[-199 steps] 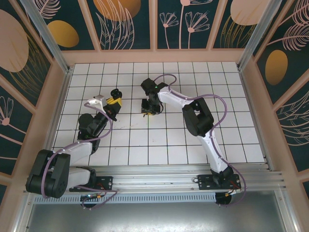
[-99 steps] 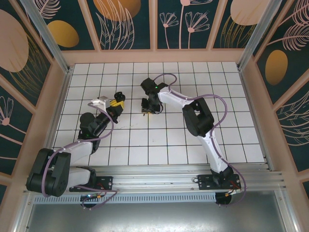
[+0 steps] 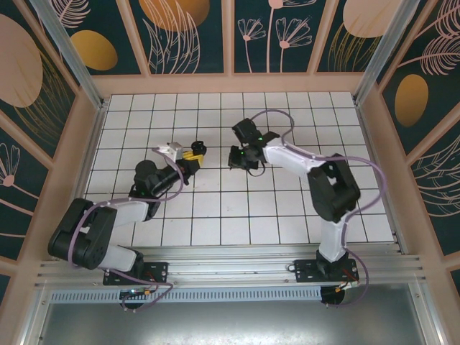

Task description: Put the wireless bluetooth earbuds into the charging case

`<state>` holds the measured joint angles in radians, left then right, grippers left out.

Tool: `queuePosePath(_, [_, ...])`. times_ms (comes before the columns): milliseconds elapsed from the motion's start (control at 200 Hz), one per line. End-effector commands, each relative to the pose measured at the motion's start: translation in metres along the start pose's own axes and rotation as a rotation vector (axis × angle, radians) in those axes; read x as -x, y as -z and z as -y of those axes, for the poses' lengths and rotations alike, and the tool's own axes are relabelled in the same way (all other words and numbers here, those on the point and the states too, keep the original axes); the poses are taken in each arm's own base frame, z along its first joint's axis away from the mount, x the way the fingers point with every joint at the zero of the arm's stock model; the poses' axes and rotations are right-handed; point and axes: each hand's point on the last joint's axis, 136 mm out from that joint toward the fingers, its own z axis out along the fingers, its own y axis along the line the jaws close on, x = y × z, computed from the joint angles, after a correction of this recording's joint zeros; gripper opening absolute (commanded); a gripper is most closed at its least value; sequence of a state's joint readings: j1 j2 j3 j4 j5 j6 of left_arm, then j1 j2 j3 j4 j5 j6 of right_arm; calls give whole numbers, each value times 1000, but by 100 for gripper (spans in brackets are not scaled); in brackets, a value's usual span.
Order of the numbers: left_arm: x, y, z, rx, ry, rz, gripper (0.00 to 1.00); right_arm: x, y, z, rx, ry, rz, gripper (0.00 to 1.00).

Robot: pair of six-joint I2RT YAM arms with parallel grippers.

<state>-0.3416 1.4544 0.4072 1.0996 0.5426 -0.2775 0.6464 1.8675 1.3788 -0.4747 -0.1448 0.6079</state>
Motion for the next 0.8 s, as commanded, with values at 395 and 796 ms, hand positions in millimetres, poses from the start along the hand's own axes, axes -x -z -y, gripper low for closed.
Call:
queuePosePath(395, [-9, -54, 67, -386, -68, -92, 8, 12, 124, 0, 165, 270, 360, 21])
queuePosePath(796, [-19, -65, 79, -486, -78, -187, 8, 22, 181, -37, 266, 488, 475, 21])
